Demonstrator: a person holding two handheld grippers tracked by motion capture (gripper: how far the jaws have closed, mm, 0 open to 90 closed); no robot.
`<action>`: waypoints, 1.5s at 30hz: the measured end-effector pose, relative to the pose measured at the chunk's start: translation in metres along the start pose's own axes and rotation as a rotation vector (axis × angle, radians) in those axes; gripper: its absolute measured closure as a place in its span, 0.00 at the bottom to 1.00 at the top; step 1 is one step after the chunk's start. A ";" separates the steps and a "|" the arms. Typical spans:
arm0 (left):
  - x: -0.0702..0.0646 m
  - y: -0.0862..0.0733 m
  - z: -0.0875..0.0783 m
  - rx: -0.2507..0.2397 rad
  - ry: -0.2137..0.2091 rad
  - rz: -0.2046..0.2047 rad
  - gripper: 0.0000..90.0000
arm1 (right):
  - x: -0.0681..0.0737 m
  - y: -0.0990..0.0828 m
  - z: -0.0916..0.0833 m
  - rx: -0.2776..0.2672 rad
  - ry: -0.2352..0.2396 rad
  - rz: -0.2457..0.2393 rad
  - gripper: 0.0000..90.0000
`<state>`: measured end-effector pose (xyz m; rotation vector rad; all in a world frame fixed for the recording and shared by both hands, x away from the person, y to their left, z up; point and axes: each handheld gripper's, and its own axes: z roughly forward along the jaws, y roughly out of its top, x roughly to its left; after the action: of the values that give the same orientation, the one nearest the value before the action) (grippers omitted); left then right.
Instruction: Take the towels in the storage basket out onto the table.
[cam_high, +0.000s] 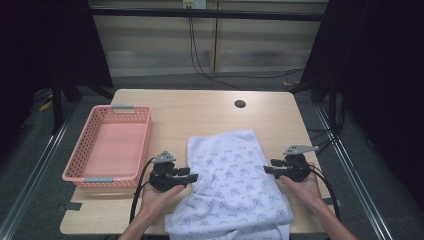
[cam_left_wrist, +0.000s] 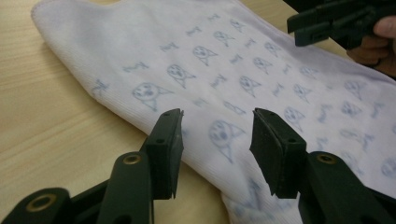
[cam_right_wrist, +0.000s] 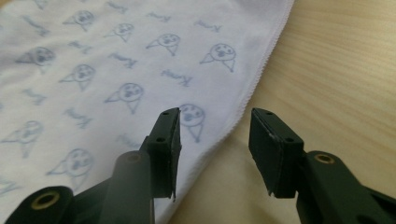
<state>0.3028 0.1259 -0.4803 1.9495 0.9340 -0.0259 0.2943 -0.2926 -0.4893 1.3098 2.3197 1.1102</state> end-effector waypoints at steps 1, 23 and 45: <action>0.002 0.002 0.003 0.001 0.020 0.011 0.59 | -0.001 0.001 0.004 0.004 -0.001 -0.010 0.61; 0.019 0.014 0.048 0.069 0.072 -0.007 0.48 | 0.011 -0.040 -0.042 0.063 0.083 0.024 0.78; -0.047 0.021 0.054 0.089 -0.142 0.269 0.64 | 0.012 -0.030 -0.035 0.005 0.117 0.018 0.69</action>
<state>0.3009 0.0515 -0.4775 2.1116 0.5815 -0.0508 0.2501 -0.3088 -0.4854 1.3025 2.3985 1.2185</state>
